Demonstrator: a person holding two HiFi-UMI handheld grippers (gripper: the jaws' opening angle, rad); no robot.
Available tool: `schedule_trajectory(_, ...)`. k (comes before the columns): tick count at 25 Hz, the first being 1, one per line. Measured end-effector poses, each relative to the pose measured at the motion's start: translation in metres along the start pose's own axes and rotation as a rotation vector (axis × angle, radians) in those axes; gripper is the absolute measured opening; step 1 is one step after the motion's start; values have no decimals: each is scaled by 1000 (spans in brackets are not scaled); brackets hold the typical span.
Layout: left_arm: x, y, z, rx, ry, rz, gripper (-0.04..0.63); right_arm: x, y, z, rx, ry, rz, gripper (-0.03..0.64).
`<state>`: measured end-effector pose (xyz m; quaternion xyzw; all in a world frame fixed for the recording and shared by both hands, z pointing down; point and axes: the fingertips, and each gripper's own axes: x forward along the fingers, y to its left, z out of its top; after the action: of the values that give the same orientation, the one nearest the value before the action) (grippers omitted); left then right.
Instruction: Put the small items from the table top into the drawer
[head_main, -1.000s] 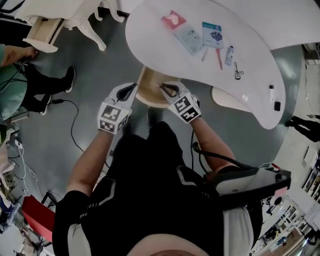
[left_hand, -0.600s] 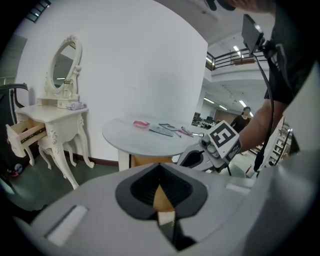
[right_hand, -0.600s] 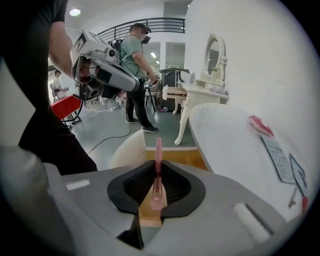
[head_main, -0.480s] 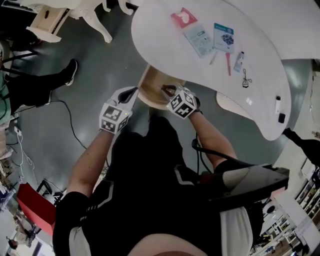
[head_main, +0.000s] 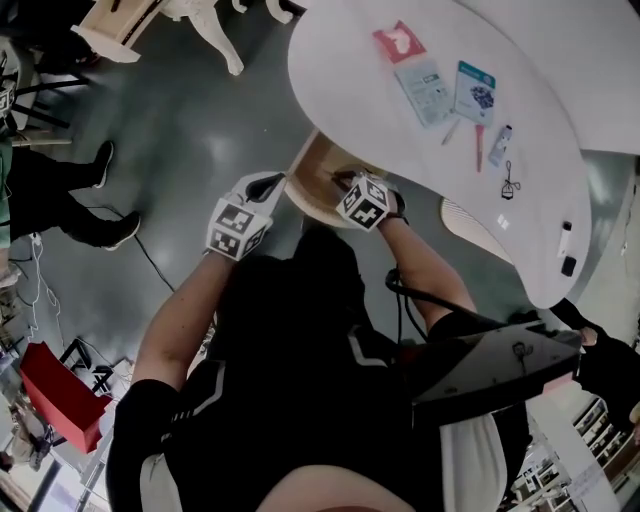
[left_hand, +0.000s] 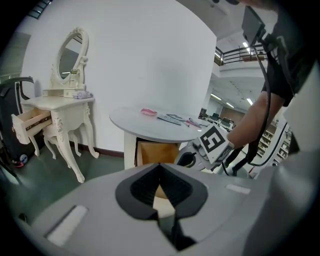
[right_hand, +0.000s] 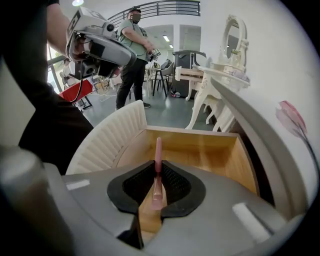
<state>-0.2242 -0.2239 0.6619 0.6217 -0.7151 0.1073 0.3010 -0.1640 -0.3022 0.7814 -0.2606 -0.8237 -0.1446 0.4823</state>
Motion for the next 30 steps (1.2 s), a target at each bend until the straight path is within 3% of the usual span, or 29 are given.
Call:
schedule_trajectory(4, 6, 5, -7, -23, 6, 22, 0, 16, -5, -4, -10, 37, 15, 49)
schedule_trajectory(8, 11, 16, -18, -119, 0, 71, 0, 33, -5, -7, -32, 78, 40, 49)
schedule_trajectory(15, 11, 30, -23, -147, -14, 124, 0, 67, 0, -23, -74, 189, 85, 49)
schedule_trajectory(20, 0, 38, -23, -218, -35, 151, 0, 85, 3, -26, -87, 226, 94, 49)
schedule_trajectory(27, -2, 45, -30, -260, -32, 181, 0, 103, 6, -32, -79, 278, 137, 49)
schedule_trajectory(30, -4, 43, -30, -220, -27, 181, 0, 112, 4, -33, -105, 314, 147, 49)
